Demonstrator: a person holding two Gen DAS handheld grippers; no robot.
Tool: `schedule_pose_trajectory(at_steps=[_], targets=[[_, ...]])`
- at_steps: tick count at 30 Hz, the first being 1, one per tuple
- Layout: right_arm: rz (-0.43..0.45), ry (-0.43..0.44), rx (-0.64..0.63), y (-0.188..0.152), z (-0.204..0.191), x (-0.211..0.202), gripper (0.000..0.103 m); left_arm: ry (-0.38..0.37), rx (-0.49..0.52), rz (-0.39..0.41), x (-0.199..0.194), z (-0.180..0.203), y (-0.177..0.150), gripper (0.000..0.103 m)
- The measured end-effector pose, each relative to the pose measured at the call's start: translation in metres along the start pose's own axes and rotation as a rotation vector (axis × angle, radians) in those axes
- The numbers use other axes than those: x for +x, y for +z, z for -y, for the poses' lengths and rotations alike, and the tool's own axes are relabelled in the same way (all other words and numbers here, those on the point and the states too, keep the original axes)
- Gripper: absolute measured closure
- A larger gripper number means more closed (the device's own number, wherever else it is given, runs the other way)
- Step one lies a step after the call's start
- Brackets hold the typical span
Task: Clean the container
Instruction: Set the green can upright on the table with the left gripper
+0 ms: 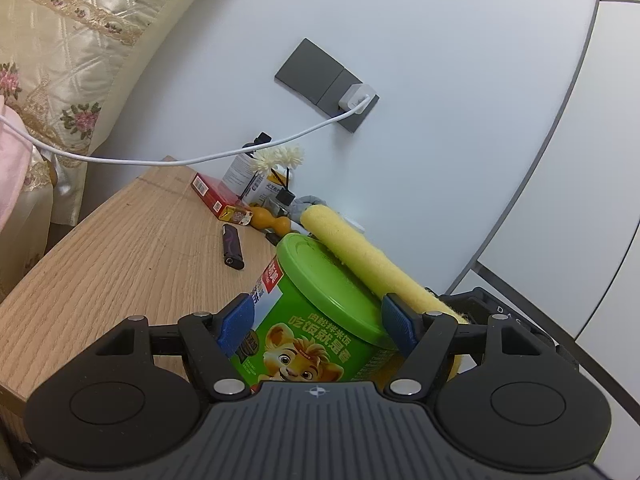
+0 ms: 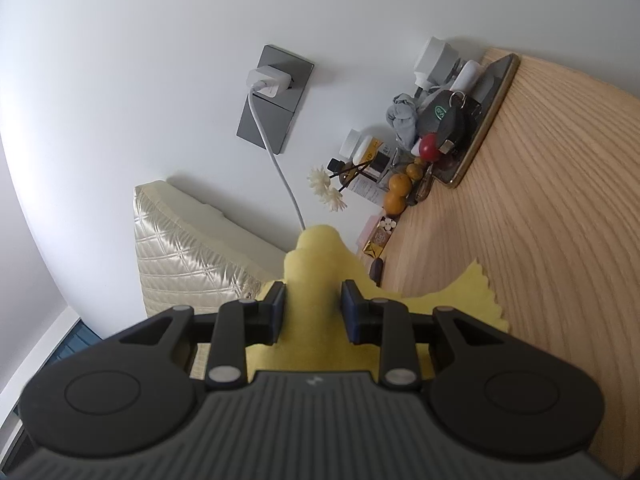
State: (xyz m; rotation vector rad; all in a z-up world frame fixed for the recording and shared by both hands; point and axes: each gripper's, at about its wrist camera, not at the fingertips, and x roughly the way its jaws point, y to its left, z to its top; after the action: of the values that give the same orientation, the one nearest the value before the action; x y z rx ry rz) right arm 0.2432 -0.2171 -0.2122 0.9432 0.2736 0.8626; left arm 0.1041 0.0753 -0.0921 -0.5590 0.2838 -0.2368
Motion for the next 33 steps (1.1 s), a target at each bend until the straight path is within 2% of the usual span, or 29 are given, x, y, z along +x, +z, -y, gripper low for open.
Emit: schedule_pose_trajectory(at_steps=[8, 12, 14, 17, 18, 21, 26, 29, 31, 32, 33], targets=[[0.023, -0.011, -0.041, 0.007, -0.004, -0.002, 0.081, 0.006, 0.009, 0.000, 0.000, 0.001, 0.000, 0.029], [0.063, -0.053, -0.110, 0.015, -0.016, -0.012, 0.082, 0.011, 0.025, 0.002, -0.001, 0.003, 0.000, 0.029], [0.078, -0.108, -0.185, 0.022, -0.027, -0.018, 0.082, 0.016, 0.041, 0.005, -0.001, 0.005, 0.000, 0.029], [0.062, -0.262, -0.365, 0.023, -0.037, -0.019, 0.082, 0.033, 0.070, 0.004, -0.001, 0.009, 0.001, 0.026], [0.057, -0.314, -0.425, 0.023, -0.040, -0.019, 0.082, 0.056, 0.097, 0.006, -0.002, 0.012, 0.002, 0.021], [0.039, -0.470, -0.607, 0.024, -0.049, -0.020, 0.082, 0.132, 0.204, 0.019, -0.005, 0.022, 0.006, 0.015], [-0.010, -0.573, -0.652, 0.024, -0.032, -0.013, 0.081, 0.196, 0.277, 0.018, -0.008, 0.030, 0.011, 0.007], [-0.041, -0.599, -0.639, 0.023, -0.022, -0.009, 0.079, 0.250, 0.316, 0.007, -0.007, 0.038, 0.012, 0.002], [-0.042, -0.610, -0.648, 0.022, -0.022, -0.009, 0.070, 0.278, 0.351, -0.003, -0.006, 0.045, 0.013, 0.001], [-0.041, -0.611, -0.648, 0.022, -0.023, -0.009, 0.061, 0.289, 0.370, -0.009, -0.006, 0.049, 0.014, 0.000], [-0.041, -0.613, -0.649, 0.022, -0.025, -0.010, 0.057, 0.298, 0.387, -0.010, -0.007, 0.051, 0.014, 0.000]])
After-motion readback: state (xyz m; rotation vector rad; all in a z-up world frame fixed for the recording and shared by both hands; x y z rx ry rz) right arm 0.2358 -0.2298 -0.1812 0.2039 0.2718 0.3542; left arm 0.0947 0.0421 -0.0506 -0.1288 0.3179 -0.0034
